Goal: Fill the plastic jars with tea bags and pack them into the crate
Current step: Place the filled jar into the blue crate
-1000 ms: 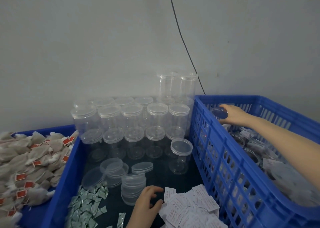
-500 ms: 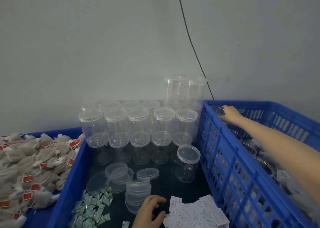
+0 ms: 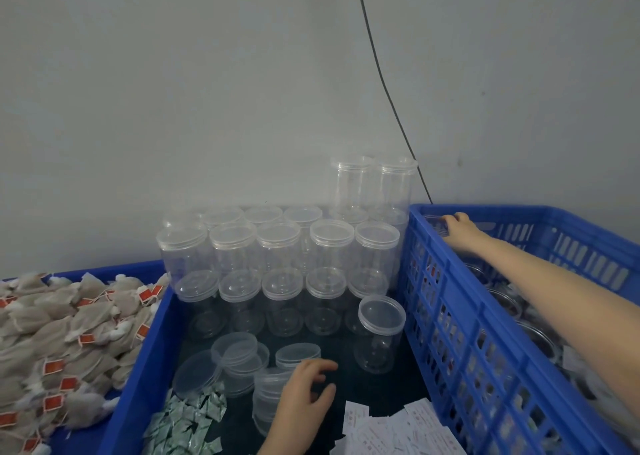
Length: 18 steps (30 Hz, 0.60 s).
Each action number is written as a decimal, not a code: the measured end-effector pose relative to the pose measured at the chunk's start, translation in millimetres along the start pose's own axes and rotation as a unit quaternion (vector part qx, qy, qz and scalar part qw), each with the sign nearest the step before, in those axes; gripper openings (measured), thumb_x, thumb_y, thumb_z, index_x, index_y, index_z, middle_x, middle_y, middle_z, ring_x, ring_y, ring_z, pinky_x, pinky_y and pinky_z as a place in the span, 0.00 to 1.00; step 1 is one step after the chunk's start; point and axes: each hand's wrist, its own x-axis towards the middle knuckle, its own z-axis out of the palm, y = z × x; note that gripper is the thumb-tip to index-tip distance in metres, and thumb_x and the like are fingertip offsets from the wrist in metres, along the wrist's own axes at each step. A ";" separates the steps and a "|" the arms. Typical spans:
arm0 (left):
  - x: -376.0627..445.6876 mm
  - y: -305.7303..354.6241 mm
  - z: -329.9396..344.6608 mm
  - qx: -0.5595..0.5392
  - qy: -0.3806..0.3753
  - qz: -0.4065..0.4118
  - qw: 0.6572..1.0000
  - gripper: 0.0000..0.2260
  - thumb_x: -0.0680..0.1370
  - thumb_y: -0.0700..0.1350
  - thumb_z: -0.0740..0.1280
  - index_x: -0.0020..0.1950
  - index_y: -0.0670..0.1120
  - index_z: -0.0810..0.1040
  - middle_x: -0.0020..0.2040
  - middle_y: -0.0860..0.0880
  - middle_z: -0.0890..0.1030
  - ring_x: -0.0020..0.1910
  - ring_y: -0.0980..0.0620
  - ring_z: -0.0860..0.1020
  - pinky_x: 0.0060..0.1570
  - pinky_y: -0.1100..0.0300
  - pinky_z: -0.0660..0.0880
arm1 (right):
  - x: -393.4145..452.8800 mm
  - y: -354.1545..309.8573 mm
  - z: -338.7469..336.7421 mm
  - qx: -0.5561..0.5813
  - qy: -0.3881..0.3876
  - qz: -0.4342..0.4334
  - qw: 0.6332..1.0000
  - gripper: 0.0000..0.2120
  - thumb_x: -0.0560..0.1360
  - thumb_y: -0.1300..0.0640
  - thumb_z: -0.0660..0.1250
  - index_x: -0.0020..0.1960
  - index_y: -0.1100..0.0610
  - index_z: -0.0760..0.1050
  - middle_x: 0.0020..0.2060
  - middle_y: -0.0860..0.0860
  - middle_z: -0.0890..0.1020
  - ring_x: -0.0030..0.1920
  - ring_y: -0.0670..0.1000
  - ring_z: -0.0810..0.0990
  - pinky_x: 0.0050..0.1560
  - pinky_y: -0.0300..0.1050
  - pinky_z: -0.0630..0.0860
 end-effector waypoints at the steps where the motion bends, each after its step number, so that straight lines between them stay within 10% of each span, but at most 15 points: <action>1: 3.2 3.1 -1.3 -0.007 0.005 0.007 1.000 0.14 0.77 0.38 0.67 0.51 0.59 0.75 0.56 0.59 0.74 0.54 0.63 0.75 0.46 0.74 0.69 | -1.0 -0.2 -3.0 -0.023 0.003 -0.001 1.000 0.38 0.78 0.42 0.65 0.79 0.59 0.54 0.79 0.58 0.51 0.77 0.60 0.58 0.72 0.59 0.63; 18: 42.7 54.2 -52.2 -0.005 0.072 0.037 0.997 0.12 0.78 0.39 0.64 0.60 0.50 0.76 0.59 0.52 0.76 0.52 0.61 0.75 0.52 0.69 0.71 | -69.9 -78.8 -45.4 0.055 0.165 -0.148 0.974 0.28 0.79 0.54 0.65 0.76 0.59 0.61 0.73 0.55 0.67 0.71 0.56 0.69 0.66 0.54 0.70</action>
